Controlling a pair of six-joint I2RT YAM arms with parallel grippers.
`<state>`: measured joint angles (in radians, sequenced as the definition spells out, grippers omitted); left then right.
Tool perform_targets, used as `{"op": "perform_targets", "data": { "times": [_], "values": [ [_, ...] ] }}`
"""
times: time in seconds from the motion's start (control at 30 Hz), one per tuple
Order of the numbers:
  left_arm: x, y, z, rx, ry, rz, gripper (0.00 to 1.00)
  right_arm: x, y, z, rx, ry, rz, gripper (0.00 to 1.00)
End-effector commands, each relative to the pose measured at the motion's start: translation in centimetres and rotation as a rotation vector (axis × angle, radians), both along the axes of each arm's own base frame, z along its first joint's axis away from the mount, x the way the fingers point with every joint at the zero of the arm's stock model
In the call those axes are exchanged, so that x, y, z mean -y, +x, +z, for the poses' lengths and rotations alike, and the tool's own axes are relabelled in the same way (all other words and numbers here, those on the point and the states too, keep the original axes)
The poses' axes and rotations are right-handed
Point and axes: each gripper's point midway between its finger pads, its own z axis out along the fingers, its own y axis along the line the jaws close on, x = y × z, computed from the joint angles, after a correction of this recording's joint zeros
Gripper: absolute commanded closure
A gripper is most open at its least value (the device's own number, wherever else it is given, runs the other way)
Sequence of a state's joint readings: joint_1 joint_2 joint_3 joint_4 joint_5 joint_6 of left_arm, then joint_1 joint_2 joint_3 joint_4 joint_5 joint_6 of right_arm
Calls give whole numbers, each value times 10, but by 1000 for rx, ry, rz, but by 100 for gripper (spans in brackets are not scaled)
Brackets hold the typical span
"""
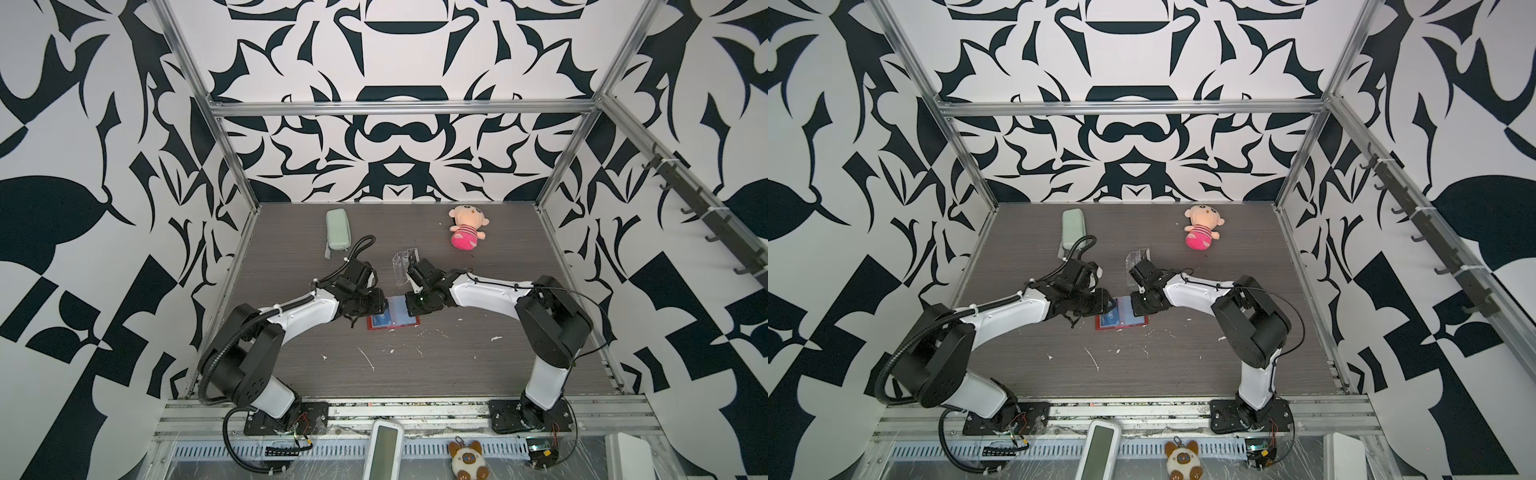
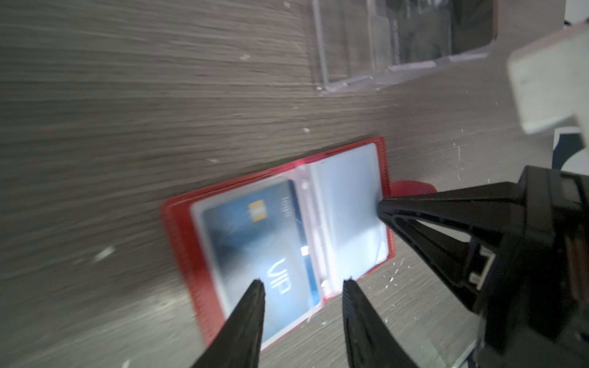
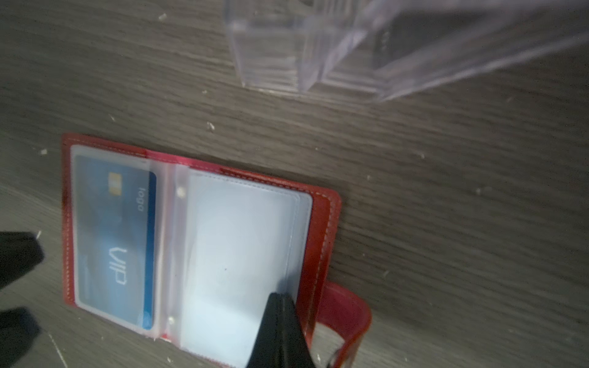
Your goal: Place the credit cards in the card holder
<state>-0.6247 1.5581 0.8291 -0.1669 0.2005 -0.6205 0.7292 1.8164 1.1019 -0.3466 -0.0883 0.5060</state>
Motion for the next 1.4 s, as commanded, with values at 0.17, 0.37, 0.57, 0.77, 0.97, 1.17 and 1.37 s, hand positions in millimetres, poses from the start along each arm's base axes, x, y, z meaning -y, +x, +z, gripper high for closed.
{"op": "perform_targets", "data": {
  "times": [0.17, 0.37, 0.57, 0.77, 0.97, 1.17, 1.37],
  "values": [
    [33, 4, -6, -38, -102, -80, 62, 5, -5, -7, -11, -24, -7, 100],
    [37, 10, -19, -67, -91, -59, 64, 5, -5, -8, -13, -22, -7, 100],
    [41, 11, -27, -89, -98, -56, 67, 4, -5, -8, -13, -19, -7, 100],
    [45, 12, -30, -103, -114, -62, 69, 4, -5, -9, -17, -18, -6, 100],
    [48, 11, -31, -114, -134, -64, 78, 3, -5, -8, -16, -14, -5, 100],
    [49, 11, -27, -106, -147, -66, 98, 3, -2, 1, 9, 0, -15, 100],
    [44, 12, -19, -74, -136, -49, 100, 15, 4, 16, 79, -17, -68, 94]
  ]
}}
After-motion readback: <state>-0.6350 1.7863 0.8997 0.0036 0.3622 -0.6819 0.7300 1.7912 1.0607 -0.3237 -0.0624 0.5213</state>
